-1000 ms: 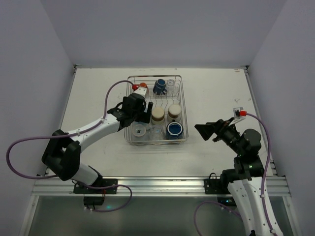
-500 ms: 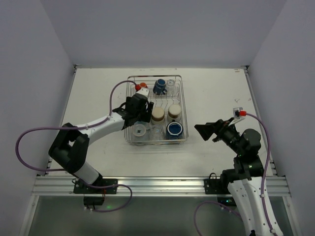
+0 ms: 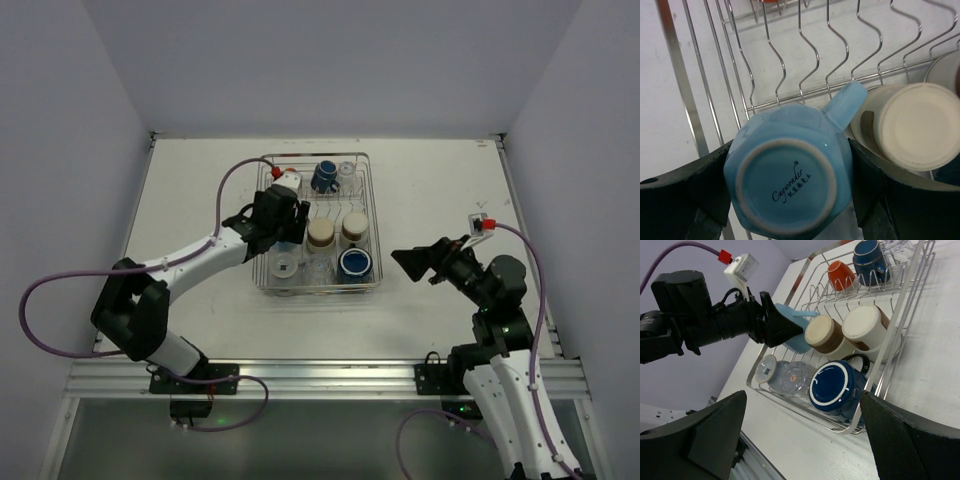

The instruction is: Unload the cups from the dish rack

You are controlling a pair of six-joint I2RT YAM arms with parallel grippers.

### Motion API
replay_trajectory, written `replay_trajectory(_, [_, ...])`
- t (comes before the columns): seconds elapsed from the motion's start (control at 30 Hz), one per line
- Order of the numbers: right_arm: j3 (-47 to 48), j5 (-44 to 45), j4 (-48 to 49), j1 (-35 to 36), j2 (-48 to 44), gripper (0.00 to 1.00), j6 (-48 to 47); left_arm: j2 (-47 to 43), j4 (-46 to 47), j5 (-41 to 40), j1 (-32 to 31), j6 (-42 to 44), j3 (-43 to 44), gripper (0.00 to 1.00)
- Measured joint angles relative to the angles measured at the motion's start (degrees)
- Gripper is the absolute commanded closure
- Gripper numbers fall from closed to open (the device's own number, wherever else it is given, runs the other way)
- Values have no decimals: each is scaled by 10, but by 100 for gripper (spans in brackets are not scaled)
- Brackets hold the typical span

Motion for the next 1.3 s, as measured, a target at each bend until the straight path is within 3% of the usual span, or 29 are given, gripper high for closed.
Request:
replay_trajectory(0.33, [7, 12, 118, 89, 91, 6, 54, -82, -16, 5, 12, -5, 57, 91])
replay_trajectory(0.47, [7, 34, 189, 127, 117, 12, 67, -119, -21, 21, 20, -24, 68, 91])
replay_trajectory(0.67, [25, 46, 284, 179, 191, 17, 66, -170, -11, 117, 22, -90, 73, 90])
replay_trajectory(0.73, [36, 46, 307, 198, 226, 21, 64, -184, 14, 164, 22, -123, 70, 91])
replay_trajectory(0.9, [56, 46, 340, 226, 275, 22, 56, -207, 95, 260, 22, -207, 46, 93])
replay_trajectory(1.2, [120, 45, 368, 232, 299, 23, 43, -228, 217, 361, 22, -328, -21, 94])
replay_trajectory(1.3, [131, 44, 384, 238, 313, 30, 44, -225, 260, 389, 18, -368, -42, 95])
